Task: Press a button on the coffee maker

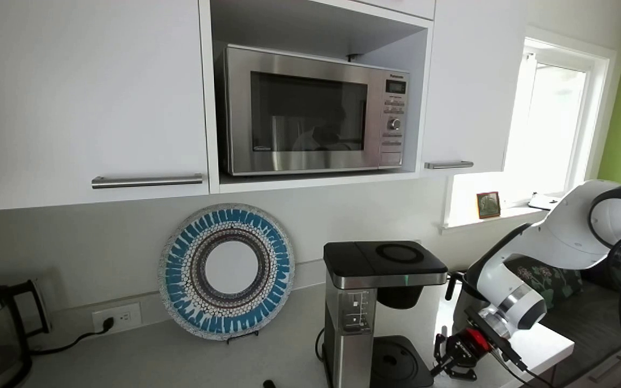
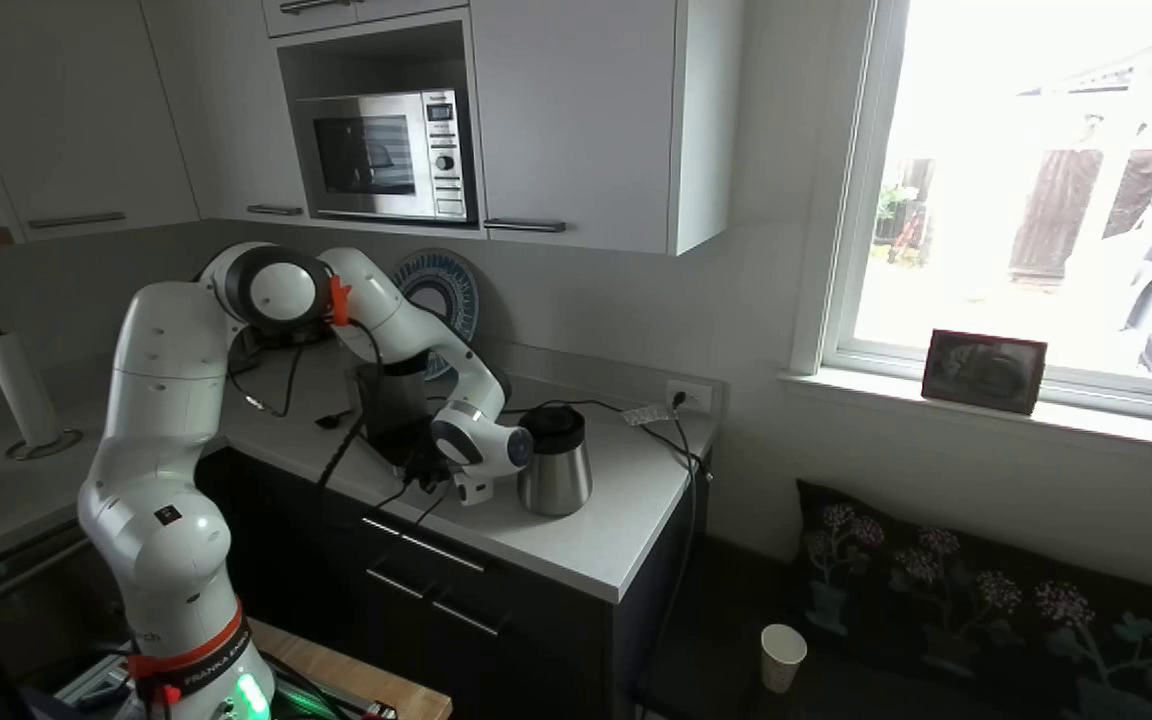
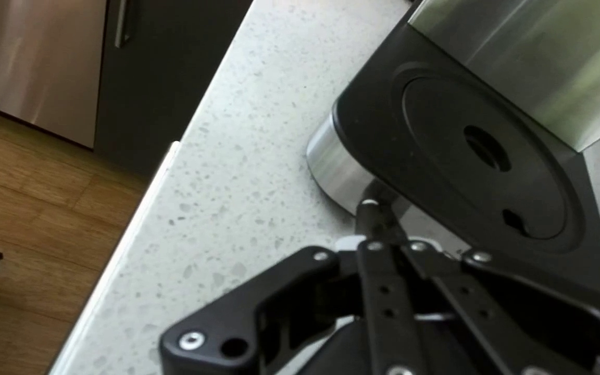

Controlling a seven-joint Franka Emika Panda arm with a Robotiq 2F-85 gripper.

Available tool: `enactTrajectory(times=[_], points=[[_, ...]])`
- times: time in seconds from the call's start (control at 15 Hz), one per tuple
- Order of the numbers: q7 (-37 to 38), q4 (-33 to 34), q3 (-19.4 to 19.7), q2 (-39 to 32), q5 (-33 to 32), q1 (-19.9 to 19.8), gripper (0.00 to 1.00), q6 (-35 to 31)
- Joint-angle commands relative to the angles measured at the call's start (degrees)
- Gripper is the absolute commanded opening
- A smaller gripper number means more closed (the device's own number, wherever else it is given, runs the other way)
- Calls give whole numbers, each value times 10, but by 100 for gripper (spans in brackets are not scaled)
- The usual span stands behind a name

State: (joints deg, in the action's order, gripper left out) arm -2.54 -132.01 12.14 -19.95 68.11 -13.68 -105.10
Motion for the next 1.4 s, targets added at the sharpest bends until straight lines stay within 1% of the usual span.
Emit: enactTrajectory(times=[0.0,0.53,0.8,1.07,1.27,1.33], points=[[30,4,-5,-16,13,3,0,28],[78,17,-7,-53,59,-13,0,93],[100,22,-4,-64,79,-19,0,115],[115,19,-2,-61,78,-16,0,115],[99,17,1,-57,65,-7,0,90],[83,16,2,-54,56,-2,0,74]])
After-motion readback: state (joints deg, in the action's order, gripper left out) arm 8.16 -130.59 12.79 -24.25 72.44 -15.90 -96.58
